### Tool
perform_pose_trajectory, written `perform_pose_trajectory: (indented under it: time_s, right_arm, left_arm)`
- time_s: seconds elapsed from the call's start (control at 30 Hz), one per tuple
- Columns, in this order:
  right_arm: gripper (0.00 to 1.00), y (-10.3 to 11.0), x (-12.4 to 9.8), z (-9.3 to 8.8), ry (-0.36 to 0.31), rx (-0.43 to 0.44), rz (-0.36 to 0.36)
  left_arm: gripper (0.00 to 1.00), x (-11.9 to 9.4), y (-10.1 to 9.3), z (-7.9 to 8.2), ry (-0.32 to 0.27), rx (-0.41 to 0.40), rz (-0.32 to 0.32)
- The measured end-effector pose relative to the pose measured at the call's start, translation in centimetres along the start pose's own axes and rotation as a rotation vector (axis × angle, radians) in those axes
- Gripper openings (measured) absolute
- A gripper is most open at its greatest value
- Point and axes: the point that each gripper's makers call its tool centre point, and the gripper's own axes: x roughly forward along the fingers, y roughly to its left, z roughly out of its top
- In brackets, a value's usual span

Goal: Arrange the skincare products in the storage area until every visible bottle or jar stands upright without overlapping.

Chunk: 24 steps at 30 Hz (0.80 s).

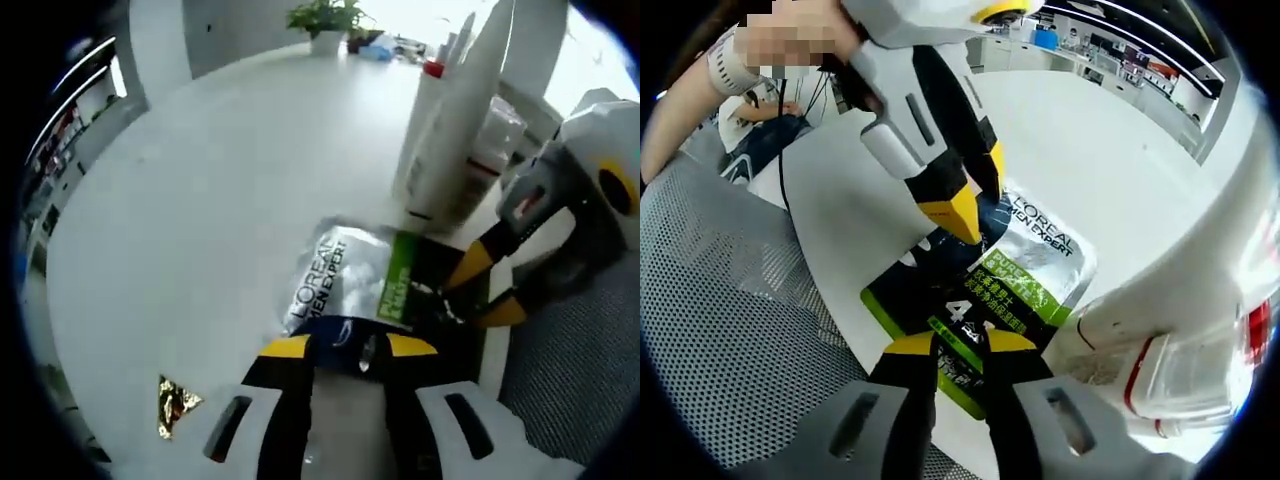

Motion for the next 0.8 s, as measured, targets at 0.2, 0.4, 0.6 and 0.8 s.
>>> perform_pose_trajectory:
  time_s: [0.2,0.4,0.6,0.8]
  right_arm:
    - [0.18,0.05,-0.01,-0.02,0.000,0.002,0.000]
    - [0.18,0.03,0.00,0.00,0.002,0.003,-0.001]
    - [0.19,0.03,0.01,0.01,0.008,-0.001,-0.003]
    - [0.19,0.00,0.00,-0.01,0.008,0.005,-0.003]
  left_arm:
    - [0.27,0.28,0.35,-0.10,0.004,0.010,0.014]
    - [0.31,0.37,0.69,-0.23,-0.005,0.001,0.017]
    - [0.31,0.43,0.73,-0.07,-0.017,0.001,0.016]
    - [0.36,0.26,0.60,0.21,-0.013,-0.019,0.015]
